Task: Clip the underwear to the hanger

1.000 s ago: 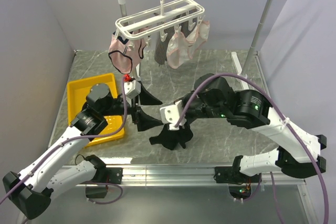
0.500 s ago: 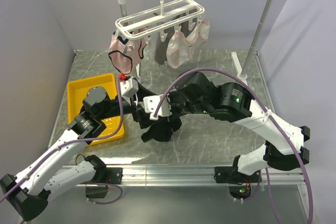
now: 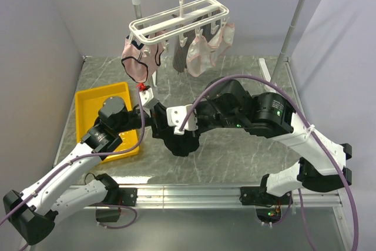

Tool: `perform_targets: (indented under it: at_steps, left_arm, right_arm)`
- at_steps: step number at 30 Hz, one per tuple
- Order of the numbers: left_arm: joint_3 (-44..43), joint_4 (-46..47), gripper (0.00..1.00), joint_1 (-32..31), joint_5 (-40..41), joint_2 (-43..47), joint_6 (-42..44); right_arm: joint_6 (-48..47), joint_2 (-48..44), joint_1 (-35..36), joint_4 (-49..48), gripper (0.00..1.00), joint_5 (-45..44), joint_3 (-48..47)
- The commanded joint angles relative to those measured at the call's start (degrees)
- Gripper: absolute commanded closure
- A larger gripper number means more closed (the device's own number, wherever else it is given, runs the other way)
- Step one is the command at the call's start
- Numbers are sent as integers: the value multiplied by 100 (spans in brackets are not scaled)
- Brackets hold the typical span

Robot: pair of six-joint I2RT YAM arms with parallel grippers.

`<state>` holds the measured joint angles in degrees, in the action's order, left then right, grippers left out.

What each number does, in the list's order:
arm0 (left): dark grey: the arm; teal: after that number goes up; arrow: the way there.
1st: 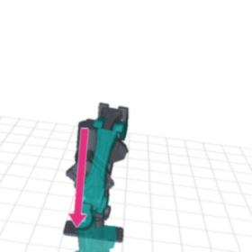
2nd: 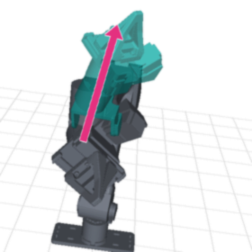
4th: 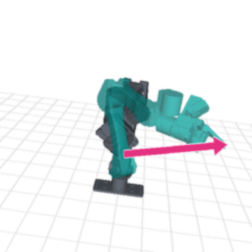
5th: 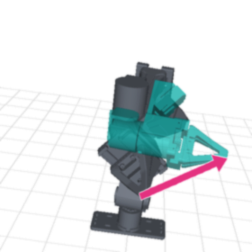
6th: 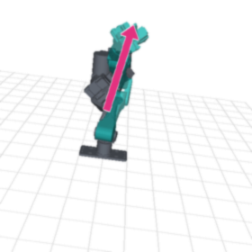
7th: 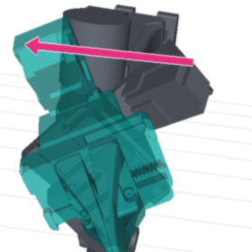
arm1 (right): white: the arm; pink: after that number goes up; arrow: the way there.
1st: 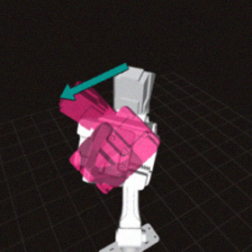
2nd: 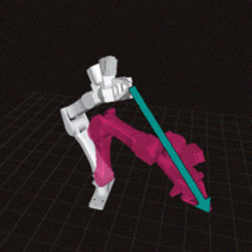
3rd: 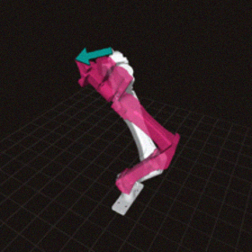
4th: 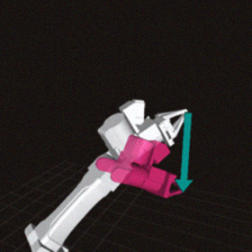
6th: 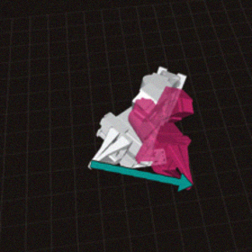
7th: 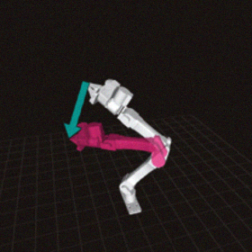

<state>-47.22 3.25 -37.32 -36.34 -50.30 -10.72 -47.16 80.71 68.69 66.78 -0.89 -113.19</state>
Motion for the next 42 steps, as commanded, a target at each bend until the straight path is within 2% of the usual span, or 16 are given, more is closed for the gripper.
perform_targets:
  at_steps: [1,3,4,5,6,7,8,10,11,13,18,24,29,33,39,42]
  left_arm:
    - [-59,484,100,5,-583,161,17]
    - [-190,370,100,-3,-909,82,78]
    - [-234,309,100,5,-971,73,79]
    - [-278,221,100,6,-1067,47,53]
    - [-314,116,100,-3,-1077,30,87]
    - [-357,37,100,-3,-1086,12,79]
    - [-462,-164,100,5,-1095,-66,70]
    - [-568,-306,100,-3,-999,-146,70]
    - [-647,-307,100,-3,-929,-233,35]
    - [-805,-588,100,5,-840,-339,131]
    - [-911,-763,100,6,-989,-410,412]
    - [-1026,-1124,100,-3,-866,-489,983]
    - [-1017,-905,100,-3,-832,-524,713]
    - [-1061,-773,100,-3,-673,-603,221]
    - [-1131,-597,100,6,-366,-753,-351]
    - [-1202,-369,100,6,-488,-814,-571]
  right_arm:
    - [58,-380,31,-419,100,71,487]
    - [83,-617,-21,-885,100,71,866]
    - [145,-696,-152,-1095,93,62,1243]
    - [198,-801,-241,-1254,83,71,1386]
    - [346,-828,-390,-1456,67,262,1483]
    - [452,-855,-722,-1519,43,464,1562]
    - [549,-890,-934,-1563,33,1006,1563]
    - [829,-934,-1198,-1642,15,1344,1668]
    - [883,-986,-1339,-1694,12,1528,1703]
    - [1120,-1126,-1349,-1861,8,1994,1991]
    - [1779,-1575,-1358,-2749,6,2347,2687]
    - [1753,-1418,-1358,-2014,6,3226,2275]
    - [2438,-1233,-1375,-2195,2,2901,2239]
    - [3388,-1496,-1358,-3160,1,2199,2853]
    - [3538,-1707,-901,-3496,0,1259,3127]
    - [3442,-1585,-822,-3751,1,495,3259]
